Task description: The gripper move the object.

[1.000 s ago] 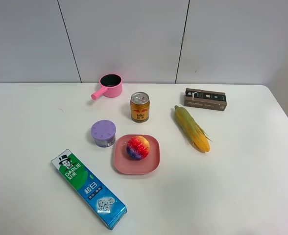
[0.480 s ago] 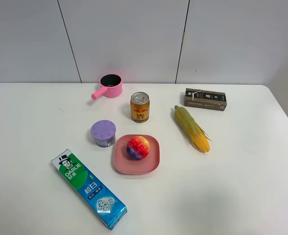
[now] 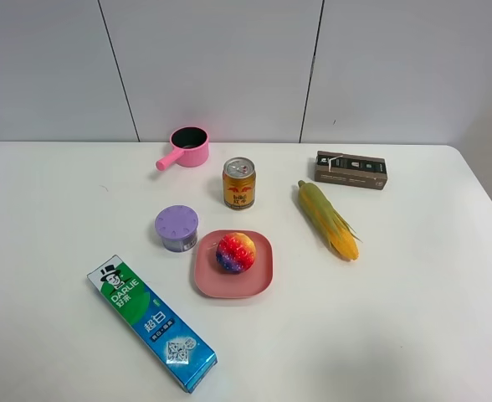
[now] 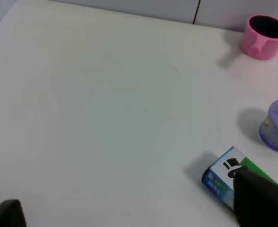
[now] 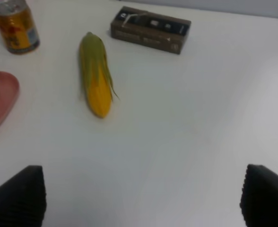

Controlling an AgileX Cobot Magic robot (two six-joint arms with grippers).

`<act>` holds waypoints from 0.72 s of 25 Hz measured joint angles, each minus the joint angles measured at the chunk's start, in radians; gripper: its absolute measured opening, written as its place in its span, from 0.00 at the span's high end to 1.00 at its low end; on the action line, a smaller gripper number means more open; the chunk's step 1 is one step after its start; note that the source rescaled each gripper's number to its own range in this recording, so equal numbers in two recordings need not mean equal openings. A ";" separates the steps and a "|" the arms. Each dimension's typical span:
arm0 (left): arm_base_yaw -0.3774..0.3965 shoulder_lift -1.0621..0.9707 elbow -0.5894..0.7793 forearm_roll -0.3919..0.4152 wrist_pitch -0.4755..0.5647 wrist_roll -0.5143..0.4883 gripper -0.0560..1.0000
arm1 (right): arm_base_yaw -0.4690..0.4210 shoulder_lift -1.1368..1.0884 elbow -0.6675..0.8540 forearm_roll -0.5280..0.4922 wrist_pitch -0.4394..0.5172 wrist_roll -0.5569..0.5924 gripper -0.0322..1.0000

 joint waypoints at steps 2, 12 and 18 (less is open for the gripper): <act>0.000 0.000 0.000 0.000 0.000 0.000 0.00 | -0.067 0.000 0.041 0.018 -0.001 -0.020 0.19; 0.000 0.000 0.000 0.000 0.000 0.000 0.00 | -0.197 0.000 0.096 0.118 -0.081 -0.041 0.19; 0.000 0.000 0.000 0.000 0.000 0.000 0.00 | -0.199 0.000 0.096 0.030 -0.089 0.026 0.19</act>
